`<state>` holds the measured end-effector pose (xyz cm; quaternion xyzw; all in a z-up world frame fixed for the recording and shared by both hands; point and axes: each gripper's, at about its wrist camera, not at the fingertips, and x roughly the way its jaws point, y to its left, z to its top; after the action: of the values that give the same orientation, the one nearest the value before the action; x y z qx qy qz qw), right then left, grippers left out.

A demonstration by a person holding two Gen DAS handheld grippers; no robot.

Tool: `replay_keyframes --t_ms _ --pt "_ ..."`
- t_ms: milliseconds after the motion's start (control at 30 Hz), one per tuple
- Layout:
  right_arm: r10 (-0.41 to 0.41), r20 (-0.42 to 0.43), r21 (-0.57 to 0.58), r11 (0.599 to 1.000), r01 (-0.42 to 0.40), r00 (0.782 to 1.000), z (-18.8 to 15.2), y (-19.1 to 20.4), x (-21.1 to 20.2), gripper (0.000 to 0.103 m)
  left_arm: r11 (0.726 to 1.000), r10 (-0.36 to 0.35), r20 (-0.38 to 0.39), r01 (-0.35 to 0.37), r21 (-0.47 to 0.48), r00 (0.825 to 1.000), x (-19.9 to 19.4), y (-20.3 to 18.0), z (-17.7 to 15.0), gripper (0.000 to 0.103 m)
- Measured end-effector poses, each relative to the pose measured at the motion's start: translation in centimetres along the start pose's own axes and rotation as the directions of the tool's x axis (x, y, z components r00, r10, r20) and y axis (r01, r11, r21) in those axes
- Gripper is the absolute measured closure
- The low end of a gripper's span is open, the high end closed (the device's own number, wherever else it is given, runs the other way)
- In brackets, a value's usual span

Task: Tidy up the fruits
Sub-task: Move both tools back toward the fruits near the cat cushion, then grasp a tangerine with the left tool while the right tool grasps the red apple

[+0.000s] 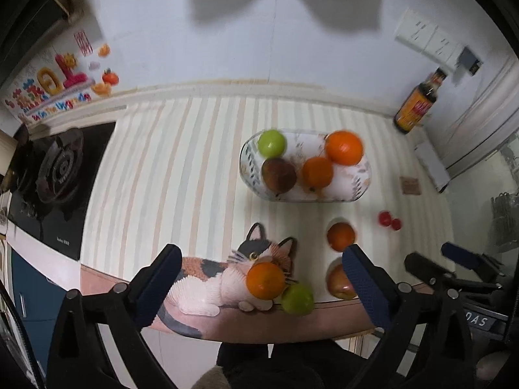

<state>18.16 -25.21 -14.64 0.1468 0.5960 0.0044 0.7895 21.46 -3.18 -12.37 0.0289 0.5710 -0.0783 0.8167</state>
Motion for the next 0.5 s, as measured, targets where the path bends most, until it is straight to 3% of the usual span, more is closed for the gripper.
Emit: replay_keyframes --t_ms 100,167,300,500 --pt "0.023 -0.115 0.039 0.999 -0.018 0.993 -0.4 -1.4 4.9 0.009 1.0 -0.01 -0.086 0.009 -0.015 0.996 3.9 0.8 -0.3 0.002" --pt "0.058 -0.195 0.085 0.996 -0.042 0.979 -1.0 -2.5 8.6 0.009 0.998 -0.048 -0.17 0.039 -0.054 0.984 7.1 1.5 -0.8 0.002" --pt "0.109 -0.296 0.167 0.984 -0.061 0.949 -2.2 -4.4 13.6 0.009 0.981 -0.123 -0.351 0.06 -0.184 0.928 13.8 2.9 -2.4 0.002" --pt "0.126 -0.357 0.216 0.975 -0.05 0.926 -3.7 -5.7 17.9 0.009 0.971 -0.173 -0.468 0.071 -0.229 0.867 19.0 2.3 -4.5 0.002"
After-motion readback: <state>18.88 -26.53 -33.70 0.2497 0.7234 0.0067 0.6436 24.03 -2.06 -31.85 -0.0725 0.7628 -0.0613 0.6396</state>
